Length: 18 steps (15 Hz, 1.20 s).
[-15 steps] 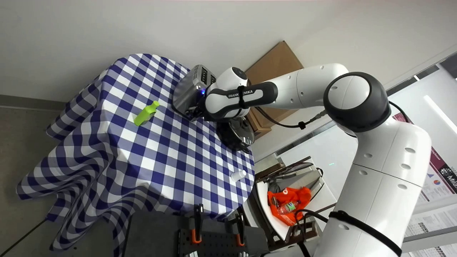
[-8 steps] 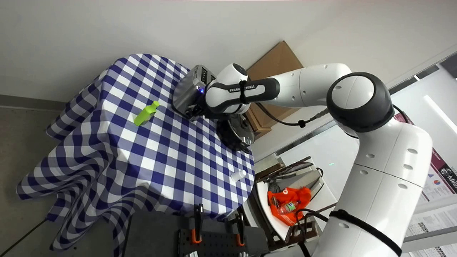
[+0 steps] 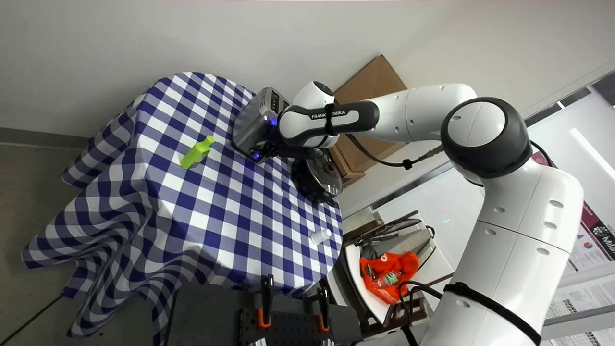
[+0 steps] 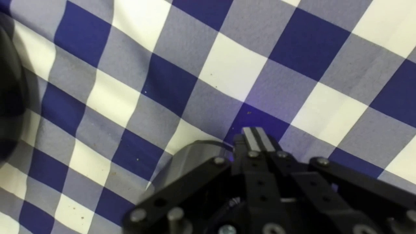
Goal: Switch off the toaster
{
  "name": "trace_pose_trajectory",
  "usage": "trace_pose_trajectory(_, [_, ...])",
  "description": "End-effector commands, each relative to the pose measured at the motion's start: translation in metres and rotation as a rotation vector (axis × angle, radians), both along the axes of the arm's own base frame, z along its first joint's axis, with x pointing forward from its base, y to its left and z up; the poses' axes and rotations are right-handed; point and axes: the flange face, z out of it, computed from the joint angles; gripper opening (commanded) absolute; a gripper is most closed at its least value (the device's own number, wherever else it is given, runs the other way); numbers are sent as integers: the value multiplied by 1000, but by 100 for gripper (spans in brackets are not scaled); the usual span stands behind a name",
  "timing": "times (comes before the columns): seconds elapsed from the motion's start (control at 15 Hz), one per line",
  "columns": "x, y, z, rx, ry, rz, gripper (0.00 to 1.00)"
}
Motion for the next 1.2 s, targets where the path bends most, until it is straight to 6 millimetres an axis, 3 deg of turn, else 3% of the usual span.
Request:
trace_pose_trajectory(0.0, [5, 0, 4, -20, 30, -8, 0])
trace_pose_trajectory(0.73, [8, 2, -12, -64, 27, -11, 0])
trace_pose_trajectory(1.13, [13, 5, -8, -72, -53, -24, 0])
